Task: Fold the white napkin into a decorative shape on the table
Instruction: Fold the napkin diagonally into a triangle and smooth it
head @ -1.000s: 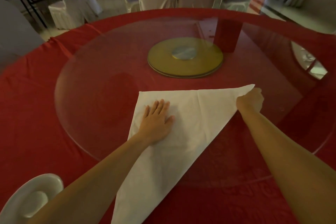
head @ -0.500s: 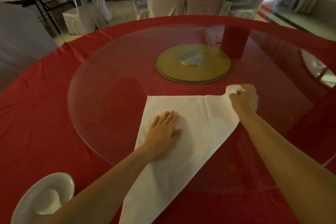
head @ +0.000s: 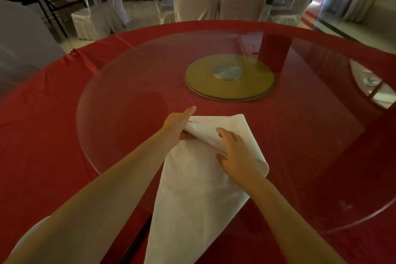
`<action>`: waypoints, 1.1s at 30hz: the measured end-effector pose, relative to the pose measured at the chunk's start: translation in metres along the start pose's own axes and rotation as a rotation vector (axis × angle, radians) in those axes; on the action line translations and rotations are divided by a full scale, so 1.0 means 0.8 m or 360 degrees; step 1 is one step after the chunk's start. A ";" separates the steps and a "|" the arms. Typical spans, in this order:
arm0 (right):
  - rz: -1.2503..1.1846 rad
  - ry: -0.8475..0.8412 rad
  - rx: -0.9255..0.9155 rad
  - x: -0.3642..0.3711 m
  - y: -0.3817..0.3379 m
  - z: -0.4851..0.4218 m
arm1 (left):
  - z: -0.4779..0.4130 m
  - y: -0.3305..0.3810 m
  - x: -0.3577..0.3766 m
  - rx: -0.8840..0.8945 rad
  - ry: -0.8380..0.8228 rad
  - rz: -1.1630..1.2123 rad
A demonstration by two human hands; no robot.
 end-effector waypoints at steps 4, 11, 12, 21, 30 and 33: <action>0.0518 0.0323 0.0380 -0.038 0.037 0.043 | -0.011 0.013 0.002 0.0096 0.0023 -0.0599; 0.0420 0.0485 0.0422 -0.052 0.055 0.066 | -0.022 0.051 -0.019 0.0464 0.0181 -0.0965; 0.0382 0.0487 0.0357 -0.050 0.052 0.065 | -0.024 0.055 -0.021 0.0524 0.0221 -0.1036; 0.0450 0.0364 -0.0100 -0.043 0.037 0.070 | -0.033 0.034 -0.025 0.0811 0.0259 -0.1368; 0.0450 0.0170 0.0018 -0.051 0.065 0.063 | 0.035 -0.004 0.066 0.1448 -0.0140 -0.2298; 0.0502 0.0153 -0.0034 -0.037 0.043 0.044 | 0.009 -0.034 0.061 0.1024 -0.0296 -0.2372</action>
Point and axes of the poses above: each hand's wrist, its own z-axis away from the middle knuckle, its own x-axis out of the palm, y = z × x, the point moved 8 cm from there along -z, towards the middle knuckle, and after that the axes turned 9 degrees about -y, right-handed, at the moved point
